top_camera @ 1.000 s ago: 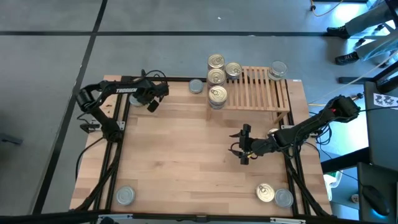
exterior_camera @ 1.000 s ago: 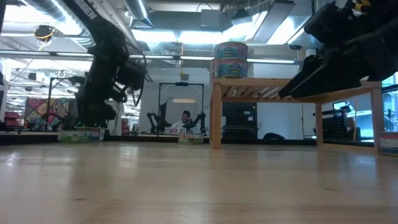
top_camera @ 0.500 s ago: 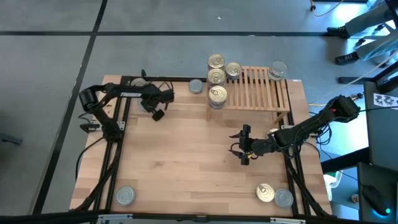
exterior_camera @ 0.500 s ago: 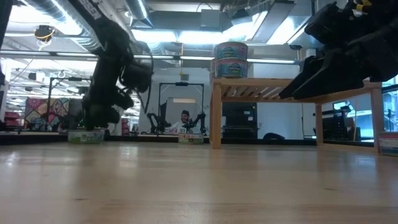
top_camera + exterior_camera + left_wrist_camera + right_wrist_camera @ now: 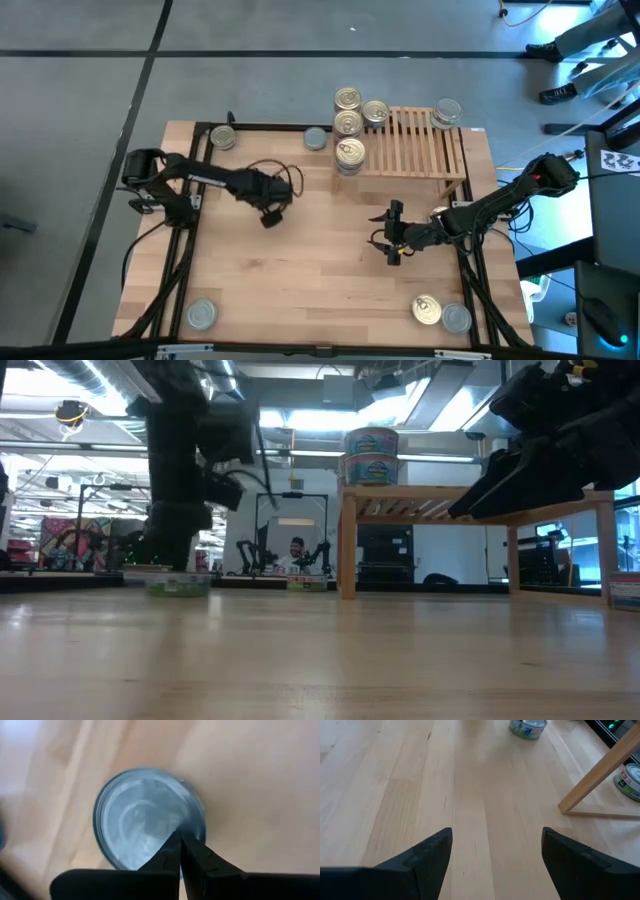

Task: Stack canned seafood by type on shelf
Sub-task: Put the green tuna can on the shelf aligned with the other green tuna can

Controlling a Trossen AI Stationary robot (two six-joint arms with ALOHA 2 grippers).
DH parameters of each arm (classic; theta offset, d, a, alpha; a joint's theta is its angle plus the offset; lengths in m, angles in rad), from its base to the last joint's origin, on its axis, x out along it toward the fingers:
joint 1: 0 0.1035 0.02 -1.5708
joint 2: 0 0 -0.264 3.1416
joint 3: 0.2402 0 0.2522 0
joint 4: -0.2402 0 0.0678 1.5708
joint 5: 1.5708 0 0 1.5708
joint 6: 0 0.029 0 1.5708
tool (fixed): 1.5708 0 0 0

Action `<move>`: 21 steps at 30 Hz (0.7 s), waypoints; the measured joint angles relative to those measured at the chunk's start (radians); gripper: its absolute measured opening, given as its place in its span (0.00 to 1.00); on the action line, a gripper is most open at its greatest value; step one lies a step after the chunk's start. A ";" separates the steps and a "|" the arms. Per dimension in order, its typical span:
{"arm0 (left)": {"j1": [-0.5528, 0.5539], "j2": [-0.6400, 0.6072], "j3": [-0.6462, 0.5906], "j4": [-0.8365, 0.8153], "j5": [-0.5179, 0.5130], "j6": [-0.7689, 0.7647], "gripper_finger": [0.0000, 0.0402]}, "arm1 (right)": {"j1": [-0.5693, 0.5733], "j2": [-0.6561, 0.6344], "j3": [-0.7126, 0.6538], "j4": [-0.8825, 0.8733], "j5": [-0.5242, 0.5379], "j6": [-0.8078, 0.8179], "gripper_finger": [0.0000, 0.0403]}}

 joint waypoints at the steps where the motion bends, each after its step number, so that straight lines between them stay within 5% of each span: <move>1: -0.029 0.000 0.000 0.030 0.003 -0.004 0.00 | 0.000 0.000 0.000 0.000 0.000 0.000 0.73; 21: -0.312 0.146 0.001 0.660 0.003 0.142 0.01 | 0.000 0.000 0.000 0.001 0.000 0.000 0.73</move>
